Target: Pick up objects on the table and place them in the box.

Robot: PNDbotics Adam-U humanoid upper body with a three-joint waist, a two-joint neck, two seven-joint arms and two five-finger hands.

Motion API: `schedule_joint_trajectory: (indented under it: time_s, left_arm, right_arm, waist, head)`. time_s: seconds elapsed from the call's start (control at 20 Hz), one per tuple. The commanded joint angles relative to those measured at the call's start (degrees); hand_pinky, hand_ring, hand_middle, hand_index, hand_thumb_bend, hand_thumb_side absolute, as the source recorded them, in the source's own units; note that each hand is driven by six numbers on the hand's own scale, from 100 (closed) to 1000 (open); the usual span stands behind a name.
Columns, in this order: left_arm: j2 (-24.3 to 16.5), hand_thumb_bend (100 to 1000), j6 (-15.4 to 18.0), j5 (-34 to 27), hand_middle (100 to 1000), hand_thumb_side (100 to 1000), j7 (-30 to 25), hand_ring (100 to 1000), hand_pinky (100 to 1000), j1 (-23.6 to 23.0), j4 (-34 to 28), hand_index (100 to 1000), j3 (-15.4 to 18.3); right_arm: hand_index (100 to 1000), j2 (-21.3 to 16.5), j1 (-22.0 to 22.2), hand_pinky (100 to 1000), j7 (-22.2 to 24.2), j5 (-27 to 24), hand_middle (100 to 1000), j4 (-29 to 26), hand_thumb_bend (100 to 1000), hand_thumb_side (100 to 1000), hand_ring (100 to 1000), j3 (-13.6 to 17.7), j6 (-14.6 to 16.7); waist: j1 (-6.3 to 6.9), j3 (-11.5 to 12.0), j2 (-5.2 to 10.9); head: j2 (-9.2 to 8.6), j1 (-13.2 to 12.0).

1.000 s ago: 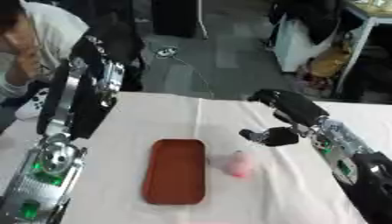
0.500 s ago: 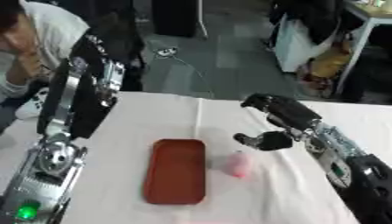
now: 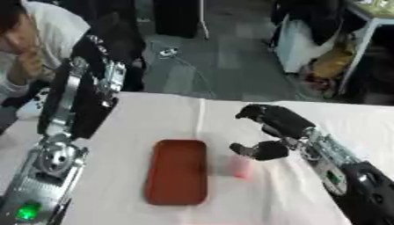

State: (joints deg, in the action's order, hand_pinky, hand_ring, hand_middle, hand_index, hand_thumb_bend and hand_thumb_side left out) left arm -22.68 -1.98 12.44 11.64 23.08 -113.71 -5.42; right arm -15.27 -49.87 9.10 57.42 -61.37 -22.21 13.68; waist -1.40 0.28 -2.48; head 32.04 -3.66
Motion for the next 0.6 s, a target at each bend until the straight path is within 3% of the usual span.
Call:
schedule_joint_trajectory:
  time_s: [0.05, 0.6]
  left_arm:
    - [-0.75, 100, 0.02, 0.3, 860, 827, 0.0, 731, 703, 1.17, -0.88, 970, 0.18]
    - [-0.8, 100, 0.02, 0.29, 860, 827, -0.08, 731, 703, 1.1, -0.88, 969, 0.11]
  right_arm:
    - [890, -0.05, -0.19, 688, 0.09, 0.16, 827, -0.34, 445, 871, 821, -0.16, 0.35]
    - [896, 0.2, 0.96, 711, 1.77, -0.49, 830, -1.17, 445, 870, 821, -2.03, -0.05]
  waist:
    - [0.09, 0.11, 0.62]
    - [0.0, 0.22, 0.75]
  head:
    - [-0.87, -0.54]
    - [-0.85, -0.79]
